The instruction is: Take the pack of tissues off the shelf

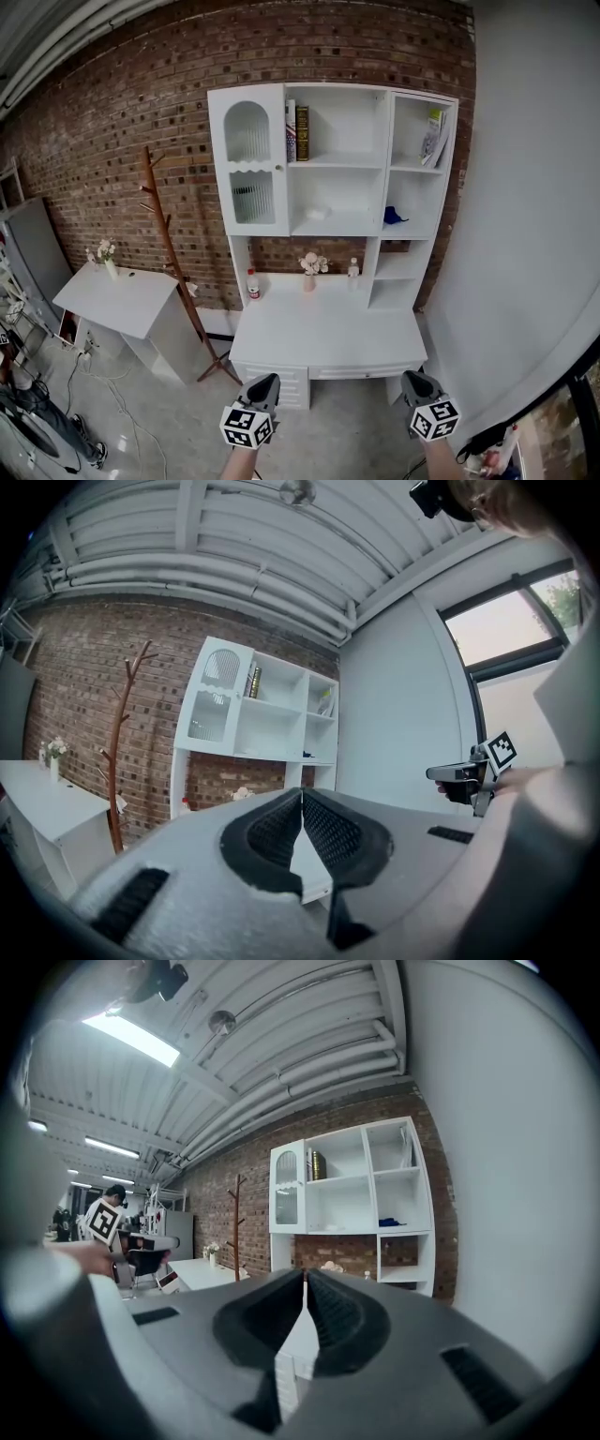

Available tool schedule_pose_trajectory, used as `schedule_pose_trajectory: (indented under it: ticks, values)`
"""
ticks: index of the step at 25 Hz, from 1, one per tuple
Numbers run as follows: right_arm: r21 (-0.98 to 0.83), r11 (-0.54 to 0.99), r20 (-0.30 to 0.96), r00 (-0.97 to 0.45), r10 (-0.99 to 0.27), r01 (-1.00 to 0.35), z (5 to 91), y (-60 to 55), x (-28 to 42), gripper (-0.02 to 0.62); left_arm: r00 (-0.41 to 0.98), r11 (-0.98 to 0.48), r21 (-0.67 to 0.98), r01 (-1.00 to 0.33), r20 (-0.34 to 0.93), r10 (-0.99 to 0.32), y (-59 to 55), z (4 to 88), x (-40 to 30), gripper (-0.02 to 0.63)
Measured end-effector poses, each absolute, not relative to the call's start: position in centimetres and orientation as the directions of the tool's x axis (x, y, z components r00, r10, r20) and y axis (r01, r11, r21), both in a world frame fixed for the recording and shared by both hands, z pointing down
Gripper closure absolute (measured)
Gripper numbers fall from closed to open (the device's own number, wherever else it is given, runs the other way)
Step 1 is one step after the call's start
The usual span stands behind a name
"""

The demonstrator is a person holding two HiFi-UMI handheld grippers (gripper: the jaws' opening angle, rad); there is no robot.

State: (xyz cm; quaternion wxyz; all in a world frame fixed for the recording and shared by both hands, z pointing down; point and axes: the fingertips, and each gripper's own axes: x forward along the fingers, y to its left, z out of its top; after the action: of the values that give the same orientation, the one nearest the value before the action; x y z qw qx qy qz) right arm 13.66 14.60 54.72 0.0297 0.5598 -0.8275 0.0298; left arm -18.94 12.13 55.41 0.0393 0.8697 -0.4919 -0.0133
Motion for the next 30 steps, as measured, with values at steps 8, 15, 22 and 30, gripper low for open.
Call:
schedule_pose_trajectory:
  ticks: [8,15,22,30]
  values:
    - [-0.020,0.360,0.086,-0.361,-0.929,-0.933,55.1,14.0,12.6,0.561,0.506,-0.504,0.087,-0.860,0.011,-0.862,11.7,55.6,-20.5,0.580]
    - [-0.019,0.361,0.092,-0.362,-0.928,-0.932,55.3,12.4,12.8,0.561,0.503,-0.500,0.099,-0.861,0.013,-0.864,9.9,55.8,-20.0,0.580]
    - [-0.040,0.378,0.085,-0.380,-0.921,-0.925,56.0,8.7,13.3,0.561,0.491,-0.487,0.092,-0.869,0.022,-0.871,6.8,55.9,-19.3,0.580]
    - [-0.053,0.414,0.092,-0.417,-0.904,-0.909,56.4,3.1,13.7,0.561,0.473,-0.469,0.084,-0.879,0.030,-0.880,2.1,55.6,-18.1,0.580]
